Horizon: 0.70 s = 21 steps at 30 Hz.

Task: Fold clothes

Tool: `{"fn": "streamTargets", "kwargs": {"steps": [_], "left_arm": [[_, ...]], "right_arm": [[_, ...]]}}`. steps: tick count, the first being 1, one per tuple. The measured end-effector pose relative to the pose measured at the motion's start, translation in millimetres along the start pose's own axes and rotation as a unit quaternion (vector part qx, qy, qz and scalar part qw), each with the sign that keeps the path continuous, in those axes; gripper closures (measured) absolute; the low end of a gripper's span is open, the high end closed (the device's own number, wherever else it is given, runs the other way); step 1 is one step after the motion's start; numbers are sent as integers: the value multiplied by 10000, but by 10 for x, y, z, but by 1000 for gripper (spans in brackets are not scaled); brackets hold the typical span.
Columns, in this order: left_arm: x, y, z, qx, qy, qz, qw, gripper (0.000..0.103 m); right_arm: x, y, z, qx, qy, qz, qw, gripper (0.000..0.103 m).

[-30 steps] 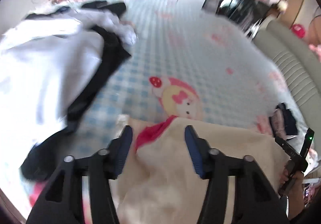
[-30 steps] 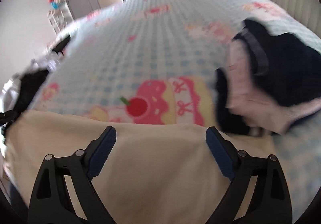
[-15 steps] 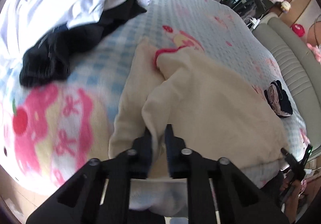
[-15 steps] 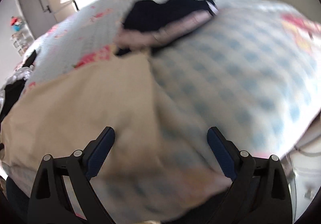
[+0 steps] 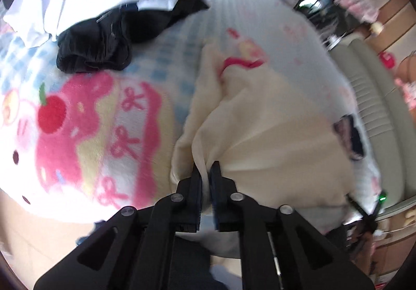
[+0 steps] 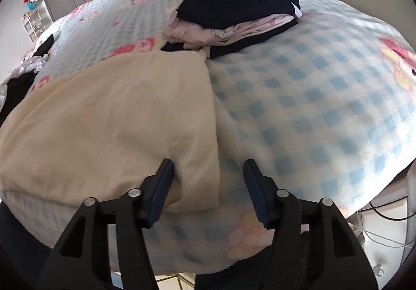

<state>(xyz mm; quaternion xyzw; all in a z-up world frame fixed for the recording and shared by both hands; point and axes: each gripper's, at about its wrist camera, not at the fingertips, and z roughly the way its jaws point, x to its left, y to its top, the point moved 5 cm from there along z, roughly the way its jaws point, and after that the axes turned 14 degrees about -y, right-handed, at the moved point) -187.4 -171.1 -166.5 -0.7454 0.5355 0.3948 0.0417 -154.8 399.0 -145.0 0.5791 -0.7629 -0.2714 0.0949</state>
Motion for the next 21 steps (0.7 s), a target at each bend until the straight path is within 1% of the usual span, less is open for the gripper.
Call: {"fn": "streamTargets", "kwargs": {"steps": [1, 2, 3, 4, 5, 6, 7, 8, 10, 11, 12, 14, 16, 17, 18, 19, 21], "left_arm": [[-29, 35, -5, 47, 66, -1, 10000, 91], [-98, 81, -62, -47, 230, 115, 9997, 88], [-168, 127, -120, -141, 394, 230, 9989, 79], [-243, 173, -183, -258, 574, 367, 9973, 67], [-355, 213, -274, -521, 854, 644, 9929, 61], [-481, 261, -324, -732, 1011, 860, 9884, 53], [-634, 335, -311, -859, 1089, 1033, 9849, 47], [-812, 401, -170, -755, 1009, 1295, 9835, 45], [-1165, 529, 120, -545, 833, 1810, 9784, 44], [-1336, 560, 341, -432, 647, 2030, 9761, 44], [-1493, 587, 556, -315, 472, 2224, 9733, 44], [-1610, 570, 895, -17, 292, 2266, 9735, 45], [-1580, 457, 1224, 342, 398, 2207, 9739, 46], [-1565, 403, 1358, 493, 449, 2178, 9737, 47], [-1546, 364, 1293, 451, 485, 2162, 9741, 49], [-1527, 325, 1229, 409, 521, 2145, 9745, 53], [-1490, 248, 1100, 326, 592, 2113, 9751, 56]], "right_arm": [[-25, 29, -36, -58, -40, 22, 10000, 40], [-51, 58, -72, -117, -80, 44, 9999, 40], [-76, 88, -107, -175, -119, 66, 9998, 40], [-102, 117, -144, -234, -159, 88, 9996, 39], [-127, 146, -180, -292, -199, 110, 9993, 39], [-153, 175, -216, -350, -239, 131, 9990, 39], [-179, 204, -252, -409, -278, 153, 9987, 38], [-181, 236, -289, -474, -264, 178, 9984, 38], [-6, 315, -363, -658, 192, 253, 9973, 38], [81, 355, -403, -749, 420, 291, 9959, 35], [184, 392, -429, -812, 622, 291, 9943, 34], [521, 436, -367, -704, 808, -15, 9942, 34], [827, 392, -270, -541, 939, -379, 9934, 34], [908, 340, -201, -411, 946, -502, 9934, 34], [949, 268, -118, -271, 910, -603, 9937, 34], [926, 210, -59, -225, 839, -675, 9939, 34], [804, 107, 6, -258, 716, -844, 9935, 39]]}}
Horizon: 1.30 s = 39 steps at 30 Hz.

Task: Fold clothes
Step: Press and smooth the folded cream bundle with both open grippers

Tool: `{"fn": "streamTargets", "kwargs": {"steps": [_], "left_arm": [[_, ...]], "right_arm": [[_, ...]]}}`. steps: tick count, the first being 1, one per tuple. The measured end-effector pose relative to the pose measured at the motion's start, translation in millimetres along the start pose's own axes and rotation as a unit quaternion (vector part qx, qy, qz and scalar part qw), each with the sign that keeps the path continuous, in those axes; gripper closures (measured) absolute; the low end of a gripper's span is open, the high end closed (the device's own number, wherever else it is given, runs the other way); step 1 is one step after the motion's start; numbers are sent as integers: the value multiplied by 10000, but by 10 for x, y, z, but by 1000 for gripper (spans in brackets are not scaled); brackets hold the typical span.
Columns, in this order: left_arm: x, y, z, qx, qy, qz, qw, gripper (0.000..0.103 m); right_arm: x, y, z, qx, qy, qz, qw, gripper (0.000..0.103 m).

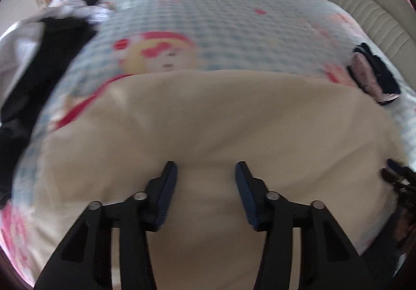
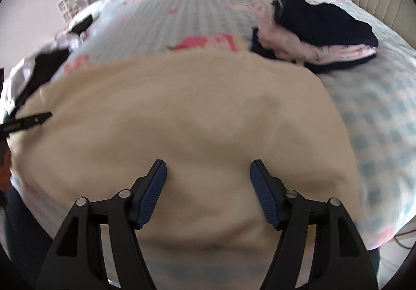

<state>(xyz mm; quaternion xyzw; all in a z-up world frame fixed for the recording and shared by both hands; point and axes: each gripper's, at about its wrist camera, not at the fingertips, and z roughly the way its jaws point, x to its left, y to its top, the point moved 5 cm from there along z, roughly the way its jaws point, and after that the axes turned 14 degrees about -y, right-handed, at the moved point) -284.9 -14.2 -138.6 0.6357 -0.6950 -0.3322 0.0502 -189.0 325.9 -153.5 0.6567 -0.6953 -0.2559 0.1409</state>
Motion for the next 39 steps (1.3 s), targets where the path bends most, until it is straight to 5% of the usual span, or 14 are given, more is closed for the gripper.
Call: {"fn": "streamTargets", "kwargs": {"steps": [4, 7, 9, 10, 13, 17, 20, 22, 27, 32, 34, 36, 38, 39], "left_arm": [[30, -195, -241, -130, 172, -81, 9997, 65], [52, -341, -422, -227, 301, -141, 9992, 57], [67, -438, -542, -292, 387, -181, 9987, 53], [57, -485, -592, -327, 392, -195, 9985, 51], [-396, -629, -399, -381, -389, -84, 9985, 49], [-501, -929, -79, -78, 20, -147, 9999, 48], [-359, -1086, -51, 47, 235, -171, 9996, 48], [-336, -1109, -88, 5, 261, -174, 9995, 48], [-270, -1177, -132, -244, 104, -308, 9992, 48], [-40, -1097, -303, -902, -619, -995, 9890, 48], [118, -1085, -411, -1156, -621, -1313, 9826, 48], [265, -1097, -473, -1273, -465, -1548, 9786, 48], [412, -1154, -533, -1307, -91, -1739, 9760, 64], [485, -1183, -564, -1323, 96, -1833, 9741, 73]], "right_arm": [[-396, -123, -102, -36, -498, -23, 9988, 59], [-641, -100, -283, 24, -619, 331, 9975, 51], [-690, -91, -421, -73, -537, 643, 9965, 33], [-687, -91, -476, -122, -443, 797, 9958, 33], [-465, -145, -394, 0, -36, 976, 9952, 33], [-215, -280, -180, 151, -426, 414, 9981, 44], [-403, -349, -214, 150, -448, 527, 9975, 51], [-567, -387, -272, 185, -524, 668, 9962, 65], [-991, -375, -450, 60, -1101, 1215, 9864, 56], [-1124, -417, -420, 419, 65, 1679, 9849, 50], [-1028, -407, -363, 540, 651, 1777, 9804, 45], [-922, -394, -218, 623, 668, 1741, 9805, 38], [-816, -381, -74, 707, 685, 1706, 9804, 39], [-765, -374, -16, 729, 648, 1651, 9814, 48]]}}
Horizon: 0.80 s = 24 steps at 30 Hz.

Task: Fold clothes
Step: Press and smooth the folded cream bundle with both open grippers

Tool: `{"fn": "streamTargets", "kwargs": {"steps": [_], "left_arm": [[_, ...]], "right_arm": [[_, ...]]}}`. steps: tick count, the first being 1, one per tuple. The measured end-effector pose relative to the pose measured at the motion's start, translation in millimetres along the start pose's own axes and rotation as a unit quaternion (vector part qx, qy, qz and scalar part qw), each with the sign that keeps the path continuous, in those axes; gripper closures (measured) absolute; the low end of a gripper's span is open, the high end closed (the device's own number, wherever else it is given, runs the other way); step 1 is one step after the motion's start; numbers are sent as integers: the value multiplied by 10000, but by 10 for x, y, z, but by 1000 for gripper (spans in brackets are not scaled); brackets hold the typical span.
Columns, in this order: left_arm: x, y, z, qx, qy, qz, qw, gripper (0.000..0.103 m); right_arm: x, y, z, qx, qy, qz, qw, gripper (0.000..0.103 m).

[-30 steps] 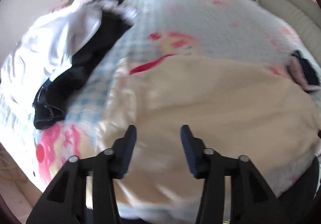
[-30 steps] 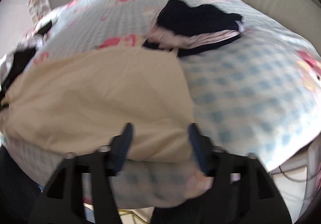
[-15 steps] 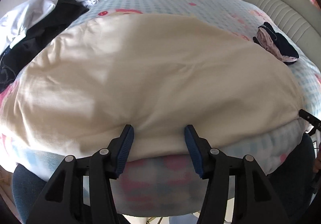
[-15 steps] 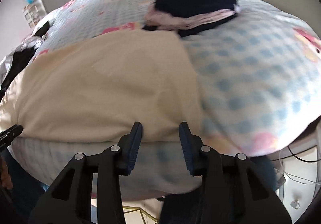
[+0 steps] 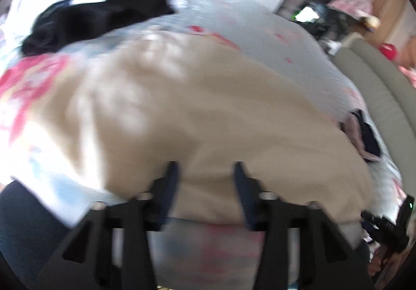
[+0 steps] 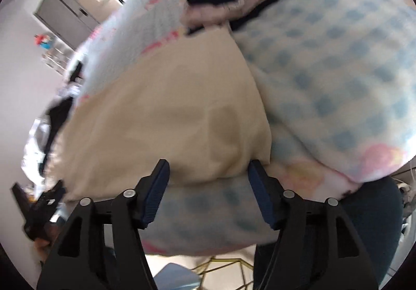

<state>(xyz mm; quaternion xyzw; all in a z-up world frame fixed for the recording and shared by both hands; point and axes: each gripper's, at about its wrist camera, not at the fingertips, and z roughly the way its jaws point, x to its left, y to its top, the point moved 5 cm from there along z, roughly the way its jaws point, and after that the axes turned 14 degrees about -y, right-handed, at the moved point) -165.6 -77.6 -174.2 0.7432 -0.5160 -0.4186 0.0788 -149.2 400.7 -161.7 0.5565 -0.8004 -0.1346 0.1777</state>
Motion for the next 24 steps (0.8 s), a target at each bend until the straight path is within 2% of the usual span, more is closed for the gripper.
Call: {"fn": "streamTargets", "kwargs": {"steps": [1, 3, 6, 8, 9, 13, 15, 20, 21, 24], "left_arm": [[63, 6, -29, -48, 162, -52, 9998, 73], [-15, -8, -35, -98, 71, 102, 9999, 73], [-133, -29, -44, -173, -66, 334, 9993, 71], [-211, -43, -50, -222, -157, 488, 9984, 64], [-251, -50, -54, -247, -203, 565, 9979, 56], [-409, -80, -67, -346, -385, 872, 9948, 49], [-468, -127, -25, -272, -379, 1020, 9937, 48], [-577, -306, 173, 156, -175, 1374, 9902, 45], [-598, -341, 212, 242, -134, 1444, 9891, 44], [-659, -443, 323, 489, -18, 1647, 9851, 44]], "right_arm": [[44, -3, 7, -85, -225, -196, 9995, 52], [127, -6, 14, -247, -656, -552, 9960, 54], [209, -6, -61, -405, -1087, -613, 9914, 54], [353, 42, -214, -702, -1469, -770, 9836, 52], [442, 76, -305, -889, -1599, -870, 9793, 49], [894, 123, -615, -1313, -1125, -1265, 9768, 40], [1147, 25, -631, -1334, -922, -1570, 9742, 30], [1831, -291, -430, -1149, -449, -2404, 9628, 29], [1947, -356, -371, -1111, -395, -2523, 9604, 26], [1872, -434, -232, -1023, -642, -2424, 9626, 18]]}}
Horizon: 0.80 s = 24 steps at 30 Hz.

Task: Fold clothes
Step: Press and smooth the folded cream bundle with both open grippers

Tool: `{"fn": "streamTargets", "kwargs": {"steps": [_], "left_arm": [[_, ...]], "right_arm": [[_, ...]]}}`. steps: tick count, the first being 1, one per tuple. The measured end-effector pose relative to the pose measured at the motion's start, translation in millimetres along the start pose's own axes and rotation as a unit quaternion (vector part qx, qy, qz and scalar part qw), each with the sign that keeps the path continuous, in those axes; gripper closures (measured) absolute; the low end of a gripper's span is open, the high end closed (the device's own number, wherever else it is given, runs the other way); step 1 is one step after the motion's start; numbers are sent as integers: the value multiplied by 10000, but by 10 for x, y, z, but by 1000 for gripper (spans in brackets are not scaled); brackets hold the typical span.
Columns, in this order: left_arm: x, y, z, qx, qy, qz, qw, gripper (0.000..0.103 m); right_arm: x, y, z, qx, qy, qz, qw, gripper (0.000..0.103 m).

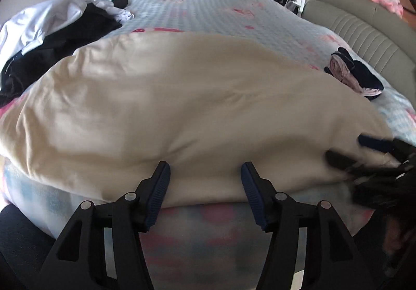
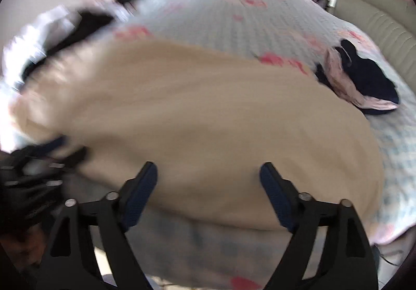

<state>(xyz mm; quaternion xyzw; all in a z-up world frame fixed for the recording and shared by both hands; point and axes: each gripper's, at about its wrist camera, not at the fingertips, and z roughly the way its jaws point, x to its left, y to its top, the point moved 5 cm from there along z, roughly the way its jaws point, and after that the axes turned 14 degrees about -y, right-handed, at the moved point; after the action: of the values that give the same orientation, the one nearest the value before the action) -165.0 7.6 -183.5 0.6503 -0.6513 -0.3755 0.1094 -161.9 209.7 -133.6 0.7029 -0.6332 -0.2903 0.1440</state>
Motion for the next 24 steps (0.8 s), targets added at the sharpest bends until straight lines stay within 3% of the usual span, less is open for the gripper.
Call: {"fn": "streamTargets", "kwargs": {"steps": [3, 6, 9, 11, 13, 17, 19, 21, 24], "left_arm": [[7, -20, -15, 12, -17, 45, 10000, 44], [-13, -31, -14, 5, -26, 34, 10000, 44], [-27, -34, -35, -3, -26, 14, 10000, 43], [-13, -6, -11, -8, -45, -22, 10000, 43], [-17, -6, -22, -12, -46, -27, 10000, 43], [-53, 16, -90, -89, -34, 53, 9999, 43], [-122, 48, -154, -205, -170, 87, 9996, 42], [-185, 86, -169, -227, -386, 59, 9990, 42], [-277, 43, -41, 88, -143, 380, 9991, 40]], "right_arm": [[-7, -127, 121, 154, -225, 70, 9996, 10], [-41, -255, 235, 300, -458, 157, 9984, 10], [-487, -370, 191, 368, -701, 609, 9950, 12], [-787, -405, 125, 371, -1226, 800, 9885, 12], [-1116, -447, 50, 413, -1222, 1273, 9834, 13], [-1664, -546, 42, 642, -519, 2486, 9651, 16], [-1592, -497, 68, 712, -176, 2395, 9681, 18], [-1332, -405, 34, 544, -156, 1741, 9831, 20], [-852, -245, -28, 181, -137, 1054, 9942, 19]]}}
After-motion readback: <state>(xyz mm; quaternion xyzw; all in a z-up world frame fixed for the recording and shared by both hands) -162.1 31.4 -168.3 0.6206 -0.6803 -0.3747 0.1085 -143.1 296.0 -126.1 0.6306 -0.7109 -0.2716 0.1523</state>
